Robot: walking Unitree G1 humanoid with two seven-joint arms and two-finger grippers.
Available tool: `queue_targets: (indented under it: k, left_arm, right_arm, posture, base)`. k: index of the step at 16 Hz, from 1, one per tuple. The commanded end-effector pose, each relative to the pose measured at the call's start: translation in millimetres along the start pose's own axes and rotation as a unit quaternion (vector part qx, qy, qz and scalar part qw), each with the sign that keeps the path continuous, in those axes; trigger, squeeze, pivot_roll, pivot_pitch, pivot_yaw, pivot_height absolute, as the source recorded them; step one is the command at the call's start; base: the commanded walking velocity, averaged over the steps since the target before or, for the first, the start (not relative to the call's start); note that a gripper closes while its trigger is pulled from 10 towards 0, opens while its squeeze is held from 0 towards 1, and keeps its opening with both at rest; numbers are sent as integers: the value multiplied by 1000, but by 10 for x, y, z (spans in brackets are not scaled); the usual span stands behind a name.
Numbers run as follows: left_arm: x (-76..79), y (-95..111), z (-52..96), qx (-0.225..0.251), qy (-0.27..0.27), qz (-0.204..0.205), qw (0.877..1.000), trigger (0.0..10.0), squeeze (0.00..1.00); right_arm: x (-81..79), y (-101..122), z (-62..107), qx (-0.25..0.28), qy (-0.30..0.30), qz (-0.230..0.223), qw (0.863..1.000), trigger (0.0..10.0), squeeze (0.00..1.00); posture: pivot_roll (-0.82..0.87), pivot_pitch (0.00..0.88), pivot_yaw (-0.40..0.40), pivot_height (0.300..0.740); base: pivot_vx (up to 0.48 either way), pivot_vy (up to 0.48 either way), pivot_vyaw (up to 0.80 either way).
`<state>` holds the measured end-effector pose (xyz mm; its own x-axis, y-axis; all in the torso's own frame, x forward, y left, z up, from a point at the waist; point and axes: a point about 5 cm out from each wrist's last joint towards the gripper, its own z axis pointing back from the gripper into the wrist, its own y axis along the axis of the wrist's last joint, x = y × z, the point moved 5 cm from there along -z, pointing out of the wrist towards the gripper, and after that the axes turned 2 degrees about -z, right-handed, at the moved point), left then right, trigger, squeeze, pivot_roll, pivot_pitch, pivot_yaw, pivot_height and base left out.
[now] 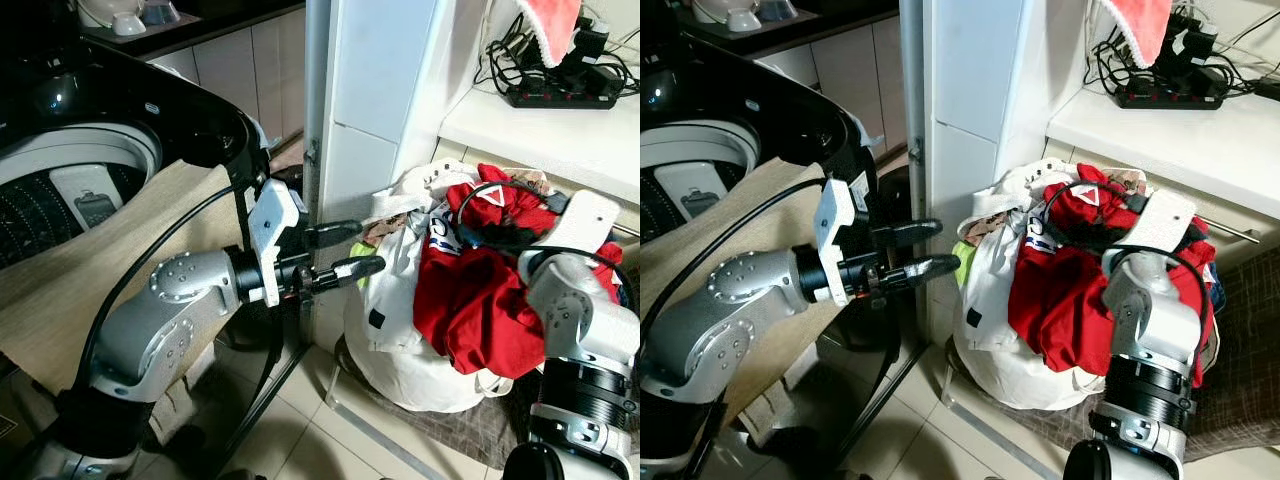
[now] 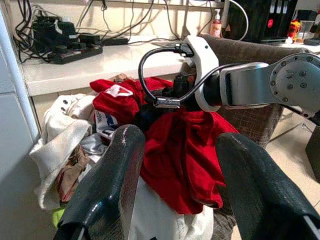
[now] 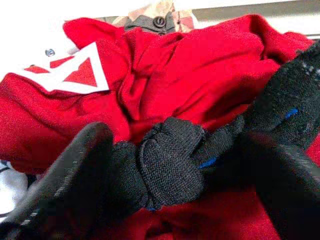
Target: Clothes washing
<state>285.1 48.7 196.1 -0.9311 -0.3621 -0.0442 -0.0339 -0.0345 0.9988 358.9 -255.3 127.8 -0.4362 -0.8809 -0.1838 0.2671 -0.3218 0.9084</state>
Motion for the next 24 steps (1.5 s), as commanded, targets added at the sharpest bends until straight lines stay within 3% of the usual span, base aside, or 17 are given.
queue_targets:
  k: [1, 2, 3, 4, 5, 24]
  left_arm:
    - [48, 20, -3, -5, -11, -9, 1000, 10000, 0]
    - [55, 17, -2, -8, -14, -10, 1000, 10000, 0]
    - [56, 17, 0, -8, -14, -10, 1000, 10000, 0]
    - [58, 16, 1, -8, -14, -10, 1000, 10000, 0]
    - [62, 15, 2, -9, -15, -9, 1000, 10000, 0]
    - [73, 9, -25, -17, -34, -12, 999, 10000, 0]
  right_arm:
    - [-26, -35, -11, -15, 5, -3, 1000, 3804, 0]
    - [-21, -50, -6, -20, 3, -7, 1000, 4510, 0]
    - [-15, -56, -2, -21, 1, -8, 1000, 4078, 0]
    - [-11, -65, -2, -23, 0, -11, 1000, 2902, 0]
    - [-6, -75, -4, -25, -1, -13, 1000, 0, 0]
    - [12, 40, 15, 0, -7, -32, 999, 0, 0]
  posture:
    - [-115, 0, -34, 740]
    - [-115, 0, -34, 740]
    - [-115, 0, -34, 740]
    - [-115, 0, -34, 740]
    - [-108, 0, -37, 740]
    - [-113, 0, -12, 740]
  base:
    - [0, 0, 0]
    - [0, 0, 0]
    - [0, 0, 0]
    - [0, 0, 0]
    - [0, 0, 0]
    - [0, 0, 0]
